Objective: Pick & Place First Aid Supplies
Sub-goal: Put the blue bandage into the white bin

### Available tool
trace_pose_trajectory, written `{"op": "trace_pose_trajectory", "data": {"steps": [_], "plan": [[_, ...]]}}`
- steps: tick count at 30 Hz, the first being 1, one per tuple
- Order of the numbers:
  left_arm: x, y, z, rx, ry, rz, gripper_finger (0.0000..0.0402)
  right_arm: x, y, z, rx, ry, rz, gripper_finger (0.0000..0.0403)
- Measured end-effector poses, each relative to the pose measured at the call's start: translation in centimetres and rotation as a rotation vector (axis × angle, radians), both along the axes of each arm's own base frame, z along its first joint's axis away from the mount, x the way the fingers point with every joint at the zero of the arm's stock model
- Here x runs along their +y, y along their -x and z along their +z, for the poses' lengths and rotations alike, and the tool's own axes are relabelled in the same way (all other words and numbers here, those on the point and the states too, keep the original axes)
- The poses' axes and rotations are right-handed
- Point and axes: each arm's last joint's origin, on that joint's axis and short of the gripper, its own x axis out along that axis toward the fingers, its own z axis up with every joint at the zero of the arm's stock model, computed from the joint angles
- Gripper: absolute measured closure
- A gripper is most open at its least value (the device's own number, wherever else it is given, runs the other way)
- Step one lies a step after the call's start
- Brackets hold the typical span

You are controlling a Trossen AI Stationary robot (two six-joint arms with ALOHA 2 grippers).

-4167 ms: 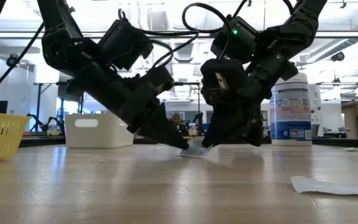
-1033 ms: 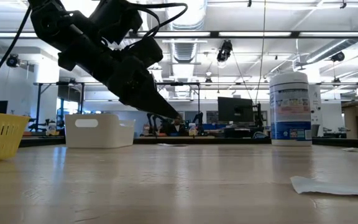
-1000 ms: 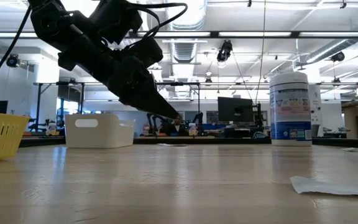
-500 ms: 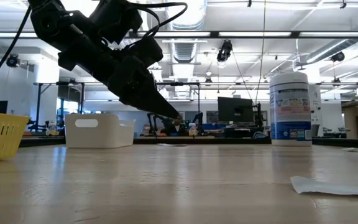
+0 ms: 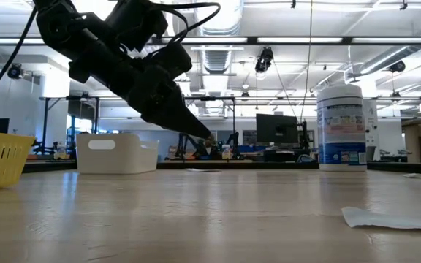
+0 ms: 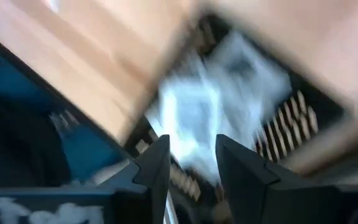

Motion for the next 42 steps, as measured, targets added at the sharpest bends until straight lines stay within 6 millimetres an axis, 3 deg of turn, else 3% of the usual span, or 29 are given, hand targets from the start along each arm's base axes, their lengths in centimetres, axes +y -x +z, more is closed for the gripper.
{"op": "trace_pose_trajectory", "data": {"steps": [8,15,22,29,35,42], "plan": [[0.7,0.0,-0.1,0.011,0.038,0.009,0.0287,-1.1,-1.2,1.4,-0.523,0.326,-0.115,0.0276],[3.3,-0.7,0.9,-0.02,-0.047,0.137,0.0287,-0.7,-2.3,1.7,-0.742,0.585,-0.048,0.0286],[6.7,-2.3,3.7,-0.051,-0.182,0.221,0.0287,-0.6,-3.3,0.6,-0.749,0.749,-0.034,0.0295],[12.0,-2.1,5.5,0.085,-0.181,0.359,0.0287,-0.4,-4.6,-1.0,-0.688,0.82,-0.027,0.0304],[15.6,-0.8,4.7,0.086,-0.097,0.518,0.0287,-0.3,-5.5,-2.6,-0.633,0.881,-0.012,0.0311],[17.2,-1.7,1.9,0.122,-0.112,0.561,0.0287,-0.6,-6.5,-3.9,-0.578,0.935,-0.013,0.0319]]}}
